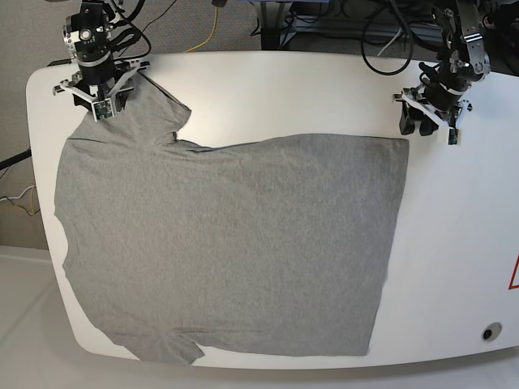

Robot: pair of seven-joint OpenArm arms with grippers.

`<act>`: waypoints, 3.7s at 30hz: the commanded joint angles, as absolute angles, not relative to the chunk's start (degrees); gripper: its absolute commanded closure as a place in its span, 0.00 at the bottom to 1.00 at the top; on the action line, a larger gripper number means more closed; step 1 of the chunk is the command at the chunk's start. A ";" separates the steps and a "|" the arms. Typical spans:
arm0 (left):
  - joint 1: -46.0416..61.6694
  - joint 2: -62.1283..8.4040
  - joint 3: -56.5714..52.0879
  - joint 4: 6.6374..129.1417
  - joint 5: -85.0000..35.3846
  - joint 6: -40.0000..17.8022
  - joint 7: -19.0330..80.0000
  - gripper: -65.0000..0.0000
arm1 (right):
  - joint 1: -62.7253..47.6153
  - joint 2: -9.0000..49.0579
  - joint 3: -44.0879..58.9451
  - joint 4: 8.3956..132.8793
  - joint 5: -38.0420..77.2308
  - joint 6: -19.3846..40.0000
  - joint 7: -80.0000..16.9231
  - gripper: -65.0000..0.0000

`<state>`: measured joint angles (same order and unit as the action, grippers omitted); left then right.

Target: Fold the T-shirt properly

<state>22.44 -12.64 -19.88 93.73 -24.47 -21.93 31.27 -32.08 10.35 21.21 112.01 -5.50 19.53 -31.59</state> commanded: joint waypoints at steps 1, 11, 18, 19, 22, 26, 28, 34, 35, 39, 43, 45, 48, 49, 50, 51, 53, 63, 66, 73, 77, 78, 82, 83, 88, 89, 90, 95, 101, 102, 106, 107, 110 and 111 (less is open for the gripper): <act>22.21 -13.28 -20.08 94.61 -25.47 -22.17 30.32 0.60 | -31.94 11.01 21.49 112.78 -5.28 19.00 -30.63 0.58; 21.40 -12.89 -19.31 95.09 -27.62 -22.58 29.73 0.62 | -31.12 11.20 21.24 111.61 -5.41 18.74 -30.33 0.59; 21.14 -13.25 -19.41 94.86 -33.67 -23.21 30.50 0.56 | -30.81 11.03 21.33 111.21 -5.05 18.99 -30.56 0.59; 21.10 -13.28 -19.37 94.87 -34.37 -23.27 30.56 0.55 | -30.80 11.03 21.34 111.13 -5.07 18.98 -30.56 0.59; 20.99 -13.33 -19.13 94.97 -35.39 -23.33 30.51 0.49 | -30.68 11.02 21.31 110.76 -5.13 19.04 -30.58 0.59; 21.16 -13.18 -19.28 96.25 -34.45 -23.26 29.73 0.44 | -30.52 10.98 21.43 110.68 -5.24 19.01 -30.60 0.59; 21.42 -13.04 -19.47 97.30 -33.40 -23.11 28.92 0.43 | -30.51 10.97 21.50 110.90 -5.26 18.90 -30.55 0.59; 21.65 -12.98 -19.36 98.09 -31.59 -23.04 28.89 0.47 | -30.50 10.90 21.67 110.93 -5.26 18.66 -30.65 0.59; 21.69 -12.96 -19.35 98.10 -31.45 -23.09 28.97 0.48 | -30.54 10.91 21.68 110.97 -5.22 18.65 -30.68 0.59; 21.81 -12.67 -19.36 95.98 -32.00 -23.44 30.30 0.52 | -30.96 10.95 21.45 111.18 -4.71 19.11 -31.34 0.60; 21.71 -12.60 -19.43 95.34 -32.14 -23.58 30.62 0.53 | -31.06 10.90 21.45 111.25 -4.54 19.34 -31.66 0.60; 21.45 -12.26 -19.37 94.96 -32.14 -23.66 30.53 0.52 | -30.78 10.61 21.41 111.28 -3.89 19.91 -33.25 0.60; 21.43 -12.08 -19.45 94.63 -32.19 -23.82 30.62 0.51 | -30.77 10.30 21.43 111.33 -3.03 21.03 -34.06 0.60; 21.46 -12.04 -19.48 94.57 -32.22 -23.89 30.70 0.51 | -30.74 10.19 21.48 111.35 -2.76 21.45 -34.35 0.60; 21.46 -12.02 -19.46 94.58 -32.26 -23.90 30.65 0.51 | -30.75 10.09 21.49 111.33 -2.44 21.80 -34.59 0.60; 21.46 -12.00 -19.43 94.58 -32.29 -23.92 30.60 0.51 | -30.75 9.98 21.49 111.31 -2.12 22.15 -34.84 0.60; 21.50 -12.02 -19.43 94.72 -32.38 -23.83 30.52 0.51 | -30.79 9.93 21.54 111.20 -1.50 22.62 -34.99 0.60; 21.12 -11.34 -19.26 93.96 -33.15 -23.45 30.82 0.48 | -30.75 10.66 21.42 111.13 -0.79 22.13 -33.35 0.60; 20.35 -10.64 -19.34 92.05 -32.68 -23.54 31.11 0.47 | -30.35 10.75 21.42 110.14 -1.33 22.04 -33.51 0.59; 19.57 -10.26 -19.30 91.06 -32.42 -23.54 31.29 0.47 | -30.26 10.79 21.49 110.18 -1.45 22.03 -33.40 0.59; 19.87 -10.61 -18.97 91.46 -31.67 -23.45 31.98 0.48 | -30.10 10.89 22.35 109.76 -0.48 22.55 -33.21 0.59; 19.91 -10.65 -18.96 91.55 -31.60 -23.45 32.03 0.48 | -30.08 10.89 22.42 109.68 -0.41 22.60 -33.19 0.59; 20.04 -10.75 -18.96 91.89 -31.49 -23.48 32.10 0.48 | -29.93 10.88 22.87 109.37 -0.01 22.64 -33.25 0.59; 20.09 -10.79 -18.95 91.98 -31.54 -23.49 32.11 0.48 | -29.84 10.87 23.03 109.26 0.08 22.65 -33.29 0.59; 20.13 -10.66 -18.82 91.68 -31.99 -23.61 32.00 0.48 | -29.64 10.75 23.53 109.23 0.34 22.54 -33.81 0.59; 20.16 -10.66 -18.78 91.67 -32.03 -23.64 32.04 0.48 | -29.57 10.75 23.65 109.16 0.41 22.53 -33.85 0.59; 20.15 -10.66 -18.79 91.63 -32.04 -23.65 32.09 0.48 | -29.48 10.75 23.79 109.17 0.50 22.55 -33.85 0.59; 19.90 -10.64 -18.64 91.07 -32.27 -23.77 32.38 0.48 | -29.14 10.77 23.12 107.90 0.22 22.63 -33.59 0.59; 19.76 -10.64 -18.51 90.27 -32.22 -24.31 32.59 0.48 | -29.35 10.76 22.76 107.94 0.03 22.68 -33.50 0.59; 19.74 -10.61 -18.53 90.23 -32.24 -24.29 32.54 0.48 | -29.33 10.74 22.76 107.97 0.02 22.67 -33.57 0.59; 19.74 -10.42 -18.87 90.55 -32.26 -24.46 31.91 0.48 | -29.23 10.61 23.15 108.71 0.20 22.77 -33.62 0.59; 19.71 -10.41 -18.90 90.51 -32.29 -24.43 31.85 0.48 | -29.25 10.58 23.18 108.78 0.17 22.76 -33.64 0.59; 19.65 -10.37 -18.99 90.43 -32.55 -24.37 31.75 0.48 | -29.19 10.49 23.16 108.91 0.15 22.75 -33.68 0.59; 19.64 -10.37 -19.01 90.40 -32.64 -24.36 31.74 0.48 | -29.21 10.44 23.18 108.93 0.19 22.75 -33.67 0.59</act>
